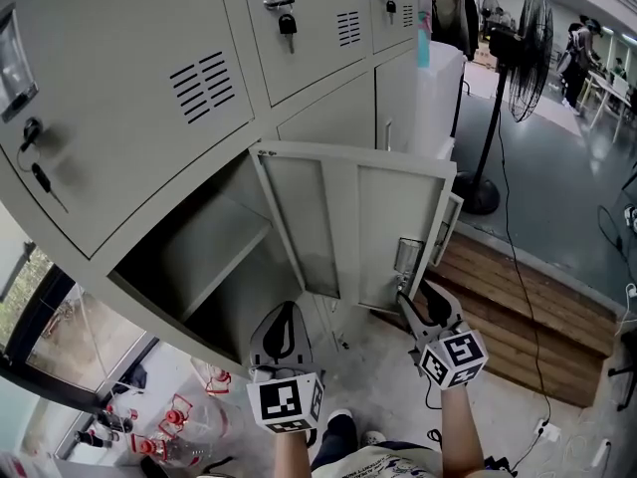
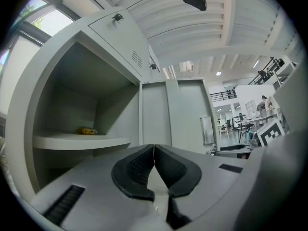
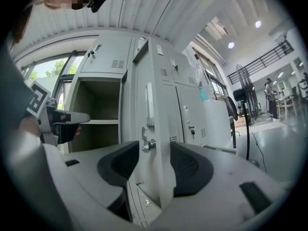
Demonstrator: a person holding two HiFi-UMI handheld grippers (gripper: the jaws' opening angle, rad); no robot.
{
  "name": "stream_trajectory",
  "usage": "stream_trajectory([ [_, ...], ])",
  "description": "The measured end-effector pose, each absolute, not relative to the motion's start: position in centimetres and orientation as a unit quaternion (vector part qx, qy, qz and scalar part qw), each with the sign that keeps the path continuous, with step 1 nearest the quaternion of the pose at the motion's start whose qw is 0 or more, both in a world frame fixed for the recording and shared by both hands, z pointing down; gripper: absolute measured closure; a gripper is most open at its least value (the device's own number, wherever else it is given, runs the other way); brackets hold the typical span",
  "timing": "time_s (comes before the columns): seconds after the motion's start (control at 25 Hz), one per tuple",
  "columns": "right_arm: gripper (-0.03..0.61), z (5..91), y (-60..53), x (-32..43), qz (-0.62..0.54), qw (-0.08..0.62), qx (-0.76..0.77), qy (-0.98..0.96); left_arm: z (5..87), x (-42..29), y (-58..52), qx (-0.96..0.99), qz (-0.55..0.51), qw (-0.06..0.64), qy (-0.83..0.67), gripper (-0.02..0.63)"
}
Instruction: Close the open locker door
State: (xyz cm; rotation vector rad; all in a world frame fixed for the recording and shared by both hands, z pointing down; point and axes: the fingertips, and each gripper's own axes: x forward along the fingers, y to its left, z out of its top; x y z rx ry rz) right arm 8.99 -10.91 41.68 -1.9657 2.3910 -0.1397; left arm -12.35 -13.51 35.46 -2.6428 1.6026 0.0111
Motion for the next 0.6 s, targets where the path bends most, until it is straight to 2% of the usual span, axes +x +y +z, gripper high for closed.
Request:
stream_trajectory([
  [0.08, 0.382, 41.7, -10.5, 8.8, -0.04, 0.014, -0.633, 0.773, 35.5, -12.5, -13.3, -0.854, 0.004, 0.023, 0.52, 0.606],
  [0.16, 0.416, 41.7, -10.0, 8.6, -0.035, 0.011, -0.628, 0.777, 35.6, -12.6, -13.0, -0.853, 0.006, 0.021, 0.522, 0.606],
  [0.44, 0.419, 41.8, -7.8, 6.9, -0.019, -0.009, -0.597, 0.802, 35.6, -12.5, -11.2, -0.85, 0.01, 0.019, 0.526, 0.606],
  [0.56, 0.488, 41.7, -7.0, 6.3, -0.015, -0.004, -0.587, 0.809, 35.5, -12.6, -10.2, -0.849, 0.011, 0.021, 0.529, 0.606],
  [0.6, 0.488, 41.7, -6.8, 5.9, -0.014, -0.005, -0.58, 0.815, 35.4, -12.6, -9.9, -0.848, 0.011, 0.021, 0.53, 0.606],
])
